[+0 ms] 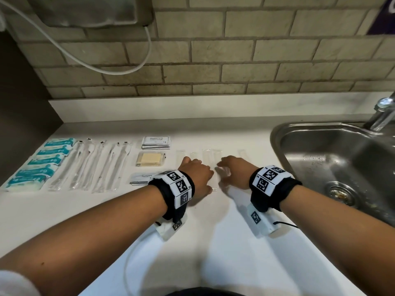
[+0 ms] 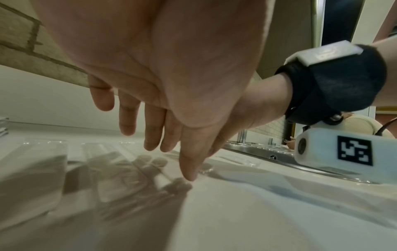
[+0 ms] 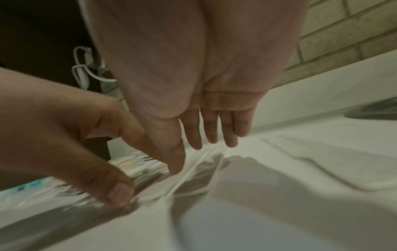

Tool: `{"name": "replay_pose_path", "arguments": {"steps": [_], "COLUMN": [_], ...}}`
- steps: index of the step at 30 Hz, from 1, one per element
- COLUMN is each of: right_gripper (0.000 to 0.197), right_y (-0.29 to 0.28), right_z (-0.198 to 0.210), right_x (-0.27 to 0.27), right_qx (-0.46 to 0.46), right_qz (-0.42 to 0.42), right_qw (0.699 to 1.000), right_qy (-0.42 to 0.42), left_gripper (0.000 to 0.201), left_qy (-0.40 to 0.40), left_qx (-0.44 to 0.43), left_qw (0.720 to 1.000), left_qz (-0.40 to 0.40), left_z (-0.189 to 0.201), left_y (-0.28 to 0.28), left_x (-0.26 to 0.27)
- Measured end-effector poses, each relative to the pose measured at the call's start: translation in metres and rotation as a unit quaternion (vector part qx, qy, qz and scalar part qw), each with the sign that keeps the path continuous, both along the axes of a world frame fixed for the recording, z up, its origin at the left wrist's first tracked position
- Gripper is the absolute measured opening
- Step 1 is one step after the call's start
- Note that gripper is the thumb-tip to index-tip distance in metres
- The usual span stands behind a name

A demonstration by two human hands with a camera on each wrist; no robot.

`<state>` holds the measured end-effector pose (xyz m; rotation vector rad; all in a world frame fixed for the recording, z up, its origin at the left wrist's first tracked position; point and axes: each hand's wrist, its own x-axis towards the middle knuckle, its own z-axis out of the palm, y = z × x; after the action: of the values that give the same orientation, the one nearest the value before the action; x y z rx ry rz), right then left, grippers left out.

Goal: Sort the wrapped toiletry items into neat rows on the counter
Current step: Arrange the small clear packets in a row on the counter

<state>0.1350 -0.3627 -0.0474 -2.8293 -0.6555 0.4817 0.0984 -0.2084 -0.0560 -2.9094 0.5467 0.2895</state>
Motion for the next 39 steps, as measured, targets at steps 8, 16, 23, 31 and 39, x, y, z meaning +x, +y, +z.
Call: {"name": "replay_pose_path", "arguments": {"steps": [8,16,23,31,39], "right_gripper": [0.036,0.039,0.034,0.031,0.027], "right_y": [-0.047,-0.045,-0.026,-0.026,-0.028], "right_z": [0.016,0.005,0.000,-0.006,-0.005], "right_x": [0.005,-0.003,-0.002,-0.002,-0.007], "right_qx": [-0.128,-0.123,-0.112,-0.109,-0.104], "right_qz": [-0.031,-0.014,-0.004,-0.011,0.008], "right_qw": [0.991,0.992,0.994,0.994,0.995], "right_qy": [0.016,-0.001,-0.006,-0.009,-0.011], "left_gripper": [0.043,0.044,0.035,0.031,0.031], "left_qy": [0.026,0.003,-0.010,-0.007,-0.002], "left_qx": [-0.024,0.036,0.050,0.035,0.037], "left_qw": [0.999,0.999,0.998,0.999,0.999], "left_qz": [-0.004,-0.026,-0.022,-0.010,-0.015], "left_z": [-0.004,-0.019,-0.012,-0.008,-0.013], "left_y": [-0.029,-0.040,-0.045,-0.046,-0.047], "left_x": [0.003,0.005,0.001,0.002,0.006]}}
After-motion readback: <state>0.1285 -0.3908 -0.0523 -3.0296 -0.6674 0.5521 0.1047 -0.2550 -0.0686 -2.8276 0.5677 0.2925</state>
